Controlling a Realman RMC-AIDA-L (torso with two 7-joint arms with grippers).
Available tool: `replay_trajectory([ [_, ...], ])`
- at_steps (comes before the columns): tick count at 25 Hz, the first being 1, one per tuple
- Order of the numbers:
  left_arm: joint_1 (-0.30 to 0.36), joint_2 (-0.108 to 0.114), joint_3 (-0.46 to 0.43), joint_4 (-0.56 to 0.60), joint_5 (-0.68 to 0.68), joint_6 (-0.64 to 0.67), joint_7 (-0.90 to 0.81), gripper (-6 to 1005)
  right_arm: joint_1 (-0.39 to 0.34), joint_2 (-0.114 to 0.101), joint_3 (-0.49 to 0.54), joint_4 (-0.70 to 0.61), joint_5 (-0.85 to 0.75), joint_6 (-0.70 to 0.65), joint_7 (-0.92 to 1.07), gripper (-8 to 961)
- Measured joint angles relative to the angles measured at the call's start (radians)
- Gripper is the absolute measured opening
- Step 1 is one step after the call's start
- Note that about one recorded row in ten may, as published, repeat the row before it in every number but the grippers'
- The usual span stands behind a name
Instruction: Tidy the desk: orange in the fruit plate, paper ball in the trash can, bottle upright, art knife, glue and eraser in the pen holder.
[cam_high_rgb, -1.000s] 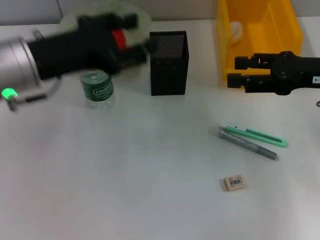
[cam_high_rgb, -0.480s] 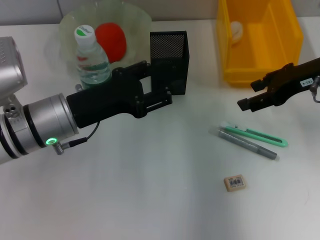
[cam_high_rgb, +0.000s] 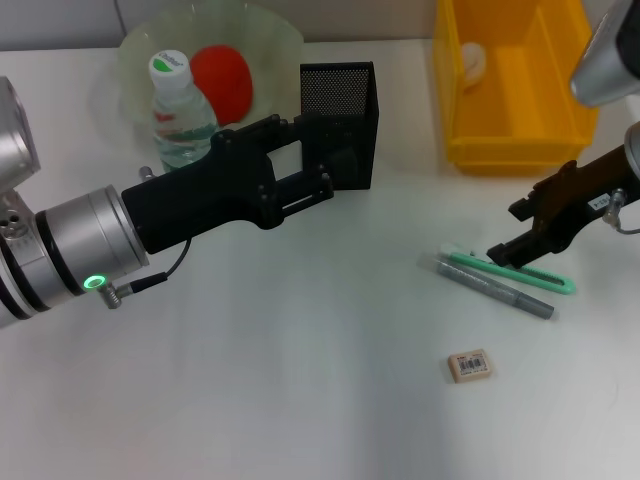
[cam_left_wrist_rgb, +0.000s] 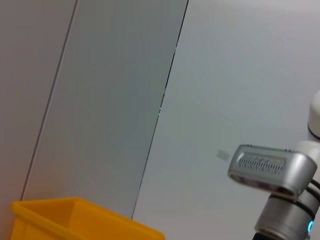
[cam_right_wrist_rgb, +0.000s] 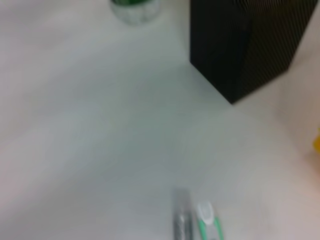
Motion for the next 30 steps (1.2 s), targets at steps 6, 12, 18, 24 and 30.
replay_trajectory([
  [6,-0.008,0.001,0.000,-0.012,-0.003,-0.001,0.000,651,0.008,0.002,-0.090,0.046,-0.021,0.067,0.014,714],
  [12,-0.008,0.001,0.000,-0.014,-0.012,0.001,0.001,651,0.026,0.004,-0.171,0.092,-0.022,0.129,0.034,643],
  [18,-0.007,0.001,0.000,-0.015,-0.015,0.001,0.001,651,0.037,0.005,-0.204,0.101,-0.022,0.158,0.039,546],
  [24,-0.008,0.001,0.000,-0.016,-0.015,0.001,0.001,651,0.044,0.006,-0.215,0.104,-0.018,0.160,0.040,545],
  [30,-0.004,0.001,0.000,-0.016,-0.015,0.001,0.001,651,0.056,0.007,-0.228,0.124,-0.017,0.160,0.040,540],
])
